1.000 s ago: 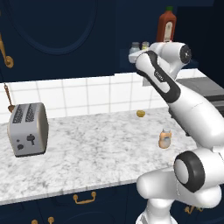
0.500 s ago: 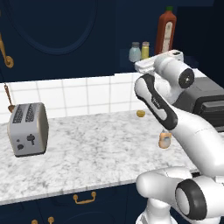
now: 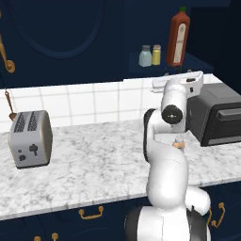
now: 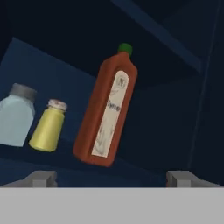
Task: Put the shaker and condiment bottle from the counter next to their counterparts in the cabinet.
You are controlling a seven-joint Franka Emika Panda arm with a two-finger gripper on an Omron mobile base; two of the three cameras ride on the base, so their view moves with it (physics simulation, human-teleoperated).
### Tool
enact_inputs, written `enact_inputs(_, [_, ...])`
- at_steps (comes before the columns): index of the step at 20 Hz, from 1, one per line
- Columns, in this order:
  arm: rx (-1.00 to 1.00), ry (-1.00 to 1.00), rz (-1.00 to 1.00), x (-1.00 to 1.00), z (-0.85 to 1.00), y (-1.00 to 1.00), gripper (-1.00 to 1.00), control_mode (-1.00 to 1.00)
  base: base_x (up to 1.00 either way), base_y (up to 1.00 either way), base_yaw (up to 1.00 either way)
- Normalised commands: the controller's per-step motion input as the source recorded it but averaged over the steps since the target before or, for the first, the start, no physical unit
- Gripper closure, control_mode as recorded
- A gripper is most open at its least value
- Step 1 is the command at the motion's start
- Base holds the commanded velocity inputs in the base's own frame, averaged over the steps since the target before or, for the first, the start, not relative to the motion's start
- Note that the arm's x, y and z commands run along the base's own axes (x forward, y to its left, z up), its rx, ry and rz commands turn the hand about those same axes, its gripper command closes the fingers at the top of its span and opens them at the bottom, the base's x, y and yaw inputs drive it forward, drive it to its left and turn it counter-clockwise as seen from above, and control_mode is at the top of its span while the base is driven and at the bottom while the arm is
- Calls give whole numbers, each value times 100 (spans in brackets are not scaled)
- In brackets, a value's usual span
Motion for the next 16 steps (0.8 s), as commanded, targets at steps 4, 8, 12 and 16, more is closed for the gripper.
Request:
enact_inputs(4, [11,-8,-65,-41,-11,0,-100,-100,0,0,0])
enact_inputs(8, [24,-7,-62,-28,-43,5,-100,-100,0,0,0])
enact_inputs(12, [38,-8,-44,-3,-81,4,-100,-100,0,0,0])
enact_inputs(16, [50,-8,-19,15,-86,0,-100,-100,0,0,0])
